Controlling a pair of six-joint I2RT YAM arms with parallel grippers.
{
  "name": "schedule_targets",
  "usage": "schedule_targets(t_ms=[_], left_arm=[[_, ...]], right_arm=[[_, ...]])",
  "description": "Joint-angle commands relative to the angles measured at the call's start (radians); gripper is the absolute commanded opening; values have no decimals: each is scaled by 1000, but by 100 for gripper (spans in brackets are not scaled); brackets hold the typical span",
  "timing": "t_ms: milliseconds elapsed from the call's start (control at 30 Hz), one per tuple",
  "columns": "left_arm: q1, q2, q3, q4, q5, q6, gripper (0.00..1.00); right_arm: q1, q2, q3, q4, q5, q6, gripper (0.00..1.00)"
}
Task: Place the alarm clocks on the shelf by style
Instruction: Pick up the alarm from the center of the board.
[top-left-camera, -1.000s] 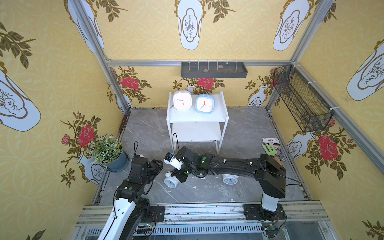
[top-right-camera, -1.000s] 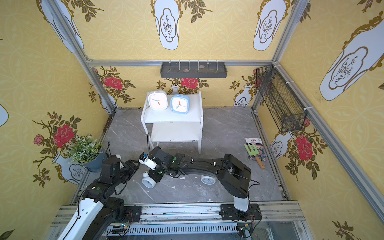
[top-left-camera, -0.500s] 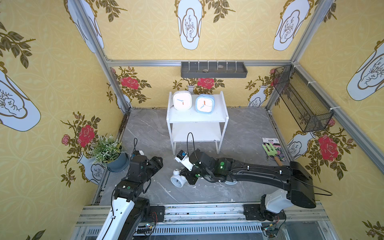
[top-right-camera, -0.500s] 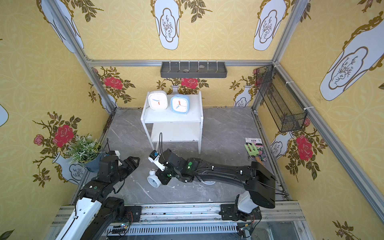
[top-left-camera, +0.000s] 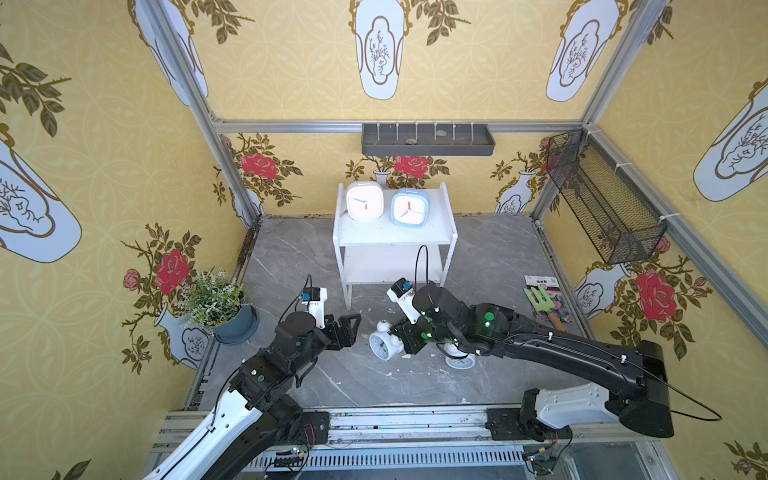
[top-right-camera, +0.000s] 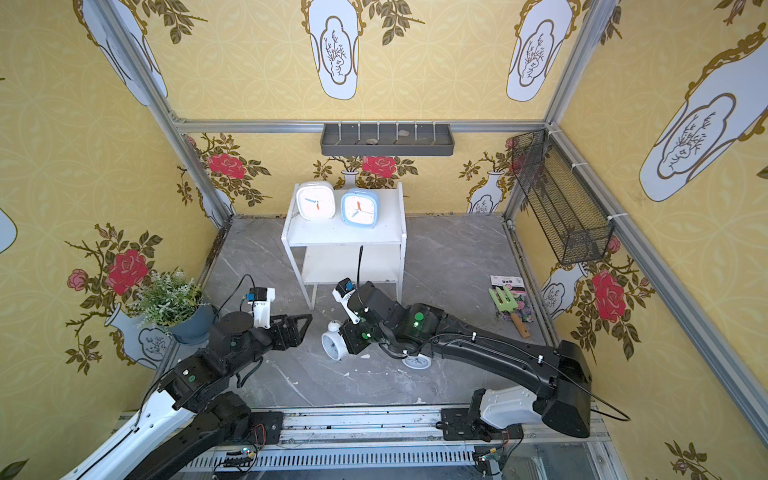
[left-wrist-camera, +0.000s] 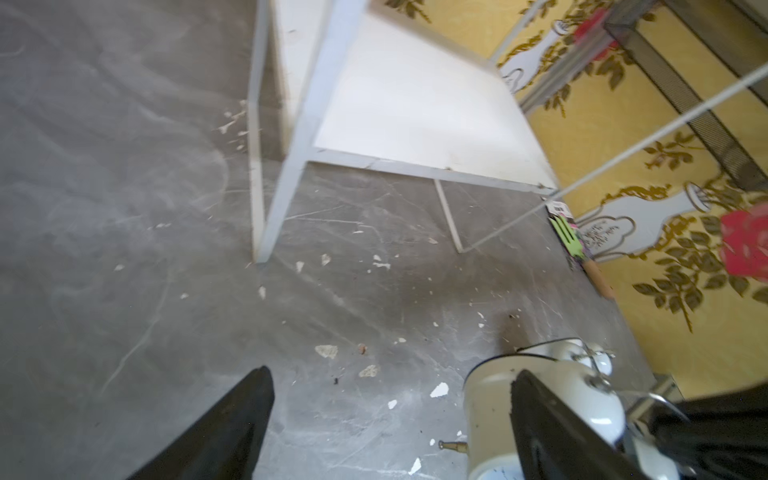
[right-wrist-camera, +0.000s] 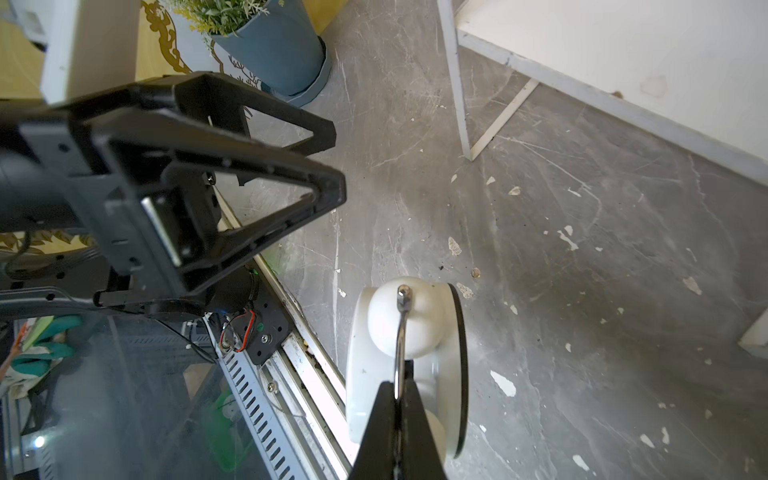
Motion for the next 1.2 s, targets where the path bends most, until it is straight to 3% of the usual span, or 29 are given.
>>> schedule_targets(t_ms=[0, 233, 367, 633, 1167], left_arm=[[-75, -11, 1, 146, 12, 153, 97], [-257, -17, 22, 180, -35, 267, 99], [-406, 0, 35, 212, -92, 347, 99], [-657, 185, 89, 262, -217, 514, 99], [-669, 284, 92, 359, -237, 559, 99]], right_arm=[[-10, -42, 15, -42, -33, 20, 0], [-47, -132, 36, -141, -56, 21, 0], [-90, -199, 46, -185, -86, 13, 0], [-110, -245, 74, -221, -122, 4, 0], [-108, -247, 55, -149, -198, 15, 0]])
